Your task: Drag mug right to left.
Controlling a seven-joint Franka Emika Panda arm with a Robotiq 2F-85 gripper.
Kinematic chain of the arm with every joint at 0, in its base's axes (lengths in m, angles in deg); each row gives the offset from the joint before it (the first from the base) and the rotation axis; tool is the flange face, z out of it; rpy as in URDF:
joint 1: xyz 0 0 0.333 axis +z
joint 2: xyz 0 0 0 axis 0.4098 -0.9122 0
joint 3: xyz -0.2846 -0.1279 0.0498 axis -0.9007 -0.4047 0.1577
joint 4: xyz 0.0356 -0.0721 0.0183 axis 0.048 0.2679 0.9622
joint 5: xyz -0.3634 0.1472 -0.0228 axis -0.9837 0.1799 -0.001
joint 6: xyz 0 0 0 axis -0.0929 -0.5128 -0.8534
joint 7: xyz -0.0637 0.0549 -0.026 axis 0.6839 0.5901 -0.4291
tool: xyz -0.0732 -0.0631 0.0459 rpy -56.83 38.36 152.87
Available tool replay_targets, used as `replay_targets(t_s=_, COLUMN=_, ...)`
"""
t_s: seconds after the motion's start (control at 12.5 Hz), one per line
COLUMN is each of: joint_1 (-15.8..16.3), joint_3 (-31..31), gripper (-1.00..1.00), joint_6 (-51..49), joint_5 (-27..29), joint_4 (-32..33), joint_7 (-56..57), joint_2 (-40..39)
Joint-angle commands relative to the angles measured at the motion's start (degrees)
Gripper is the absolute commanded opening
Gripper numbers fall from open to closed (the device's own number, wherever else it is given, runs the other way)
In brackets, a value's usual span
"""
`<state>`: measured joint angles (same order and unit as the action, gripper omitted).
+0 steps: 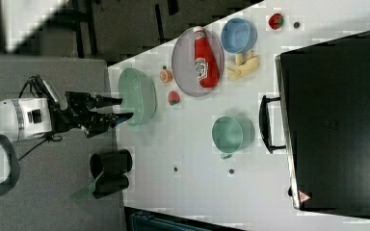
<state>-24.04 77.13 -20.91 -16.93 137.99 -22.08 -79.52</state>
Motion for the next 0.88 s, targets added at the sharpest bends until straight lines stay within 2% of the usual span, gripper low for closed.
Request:
replay_targets(t_s=0.08, joint_1=-5.26, joint_3=2.94, gripper=0.59, joint_6=-5.76, joint_5=2.09, joint_4=7.67, joint_7=-3.09, joint_2=9.91)
replay_targets(t_s=0.24, joint_1=-5.20, joint_3=3.34, gripper=0.99, joint_6=-5.42, joint_5=2.09, joint_4=8.69, joint_7=-3.02, joint_2=9.21)
replay_targets(t_s=0.48, joint_1=-4.80, joint_3=4.37, gripper=1.00, joint_6=-2.53, joint_5=2.09, joint_4=11.72, joint_7=1.40, joint_2=6.84)
replay_targets(t_s=0.88, joint_1=-4.45, joint_3=5.16, gripper=1.00, joint_6=8.67, joint_5=1.86, joint_4=19.36, joint_7=24.07, joint_2=0.54)
